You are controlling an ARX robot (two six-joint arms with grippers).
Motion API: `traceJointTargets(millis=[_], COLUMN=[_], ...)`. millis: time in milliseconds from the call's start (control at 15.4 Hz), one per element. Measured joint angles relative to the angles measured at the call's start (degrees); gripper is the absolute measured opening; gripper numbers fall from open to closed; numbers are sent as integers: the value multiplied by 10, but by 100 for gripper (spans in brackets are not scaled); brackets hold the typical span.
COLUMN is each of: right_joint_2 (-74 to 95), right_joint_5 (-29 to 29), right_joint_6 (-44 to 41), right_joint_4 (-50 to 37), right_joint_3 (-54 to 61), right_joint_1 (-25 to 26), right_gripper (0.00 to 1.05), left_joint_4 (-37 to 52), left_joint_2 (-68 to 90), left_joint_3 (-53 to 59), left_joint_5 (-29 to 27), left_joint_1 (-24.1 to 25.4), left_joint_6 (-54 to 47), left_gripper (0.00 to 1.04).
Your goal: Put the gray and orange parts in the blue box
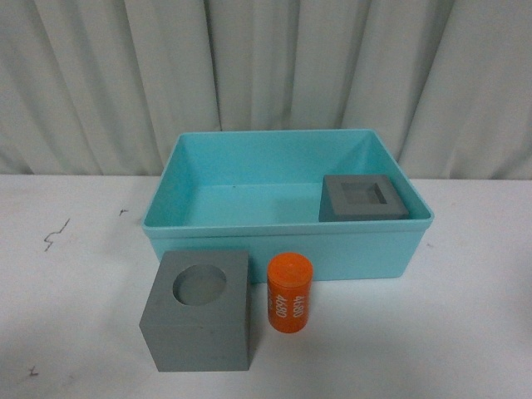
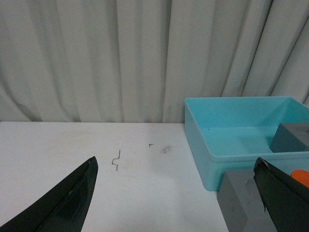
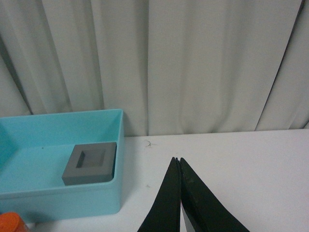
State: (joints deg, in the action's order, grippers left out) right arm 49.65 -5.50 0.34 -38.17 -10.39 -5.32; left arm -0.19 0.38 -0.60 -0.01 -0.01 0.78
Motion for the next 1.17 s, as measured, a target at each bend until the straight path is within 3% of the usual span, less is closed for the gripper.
traceJointTargets(millis=[130, 260, 651, 716, 1171], right_joint_2=[-31, -74, -193, -199, -328], right_joint_5=[16, 47, 55, 55, 55], right_joint_6=[0, 0, 0, 0, 0], right_joint_4=[7, 28, 106, 77, 211], right_joint_3=[17, 38, 78, 95, 97], right_joint_1=[11, 58, 53, 53, 53], right_gripper=[2, 2, 2, 2, 2], left_joint_4=[0, 0, 0, 0, 0], left_joint_2=[0, 0, 0, 0, 0], left_joint_3=[0, 0, 0, 0, 0], left_joint_5=[0, 0, 0, 0, 0], left_joint_1=[0, 0, 0, 0, 0], left_joint_6=[0, 0, 0, 0, 0], left_gripper=[98, 98, 98, 98, 98])
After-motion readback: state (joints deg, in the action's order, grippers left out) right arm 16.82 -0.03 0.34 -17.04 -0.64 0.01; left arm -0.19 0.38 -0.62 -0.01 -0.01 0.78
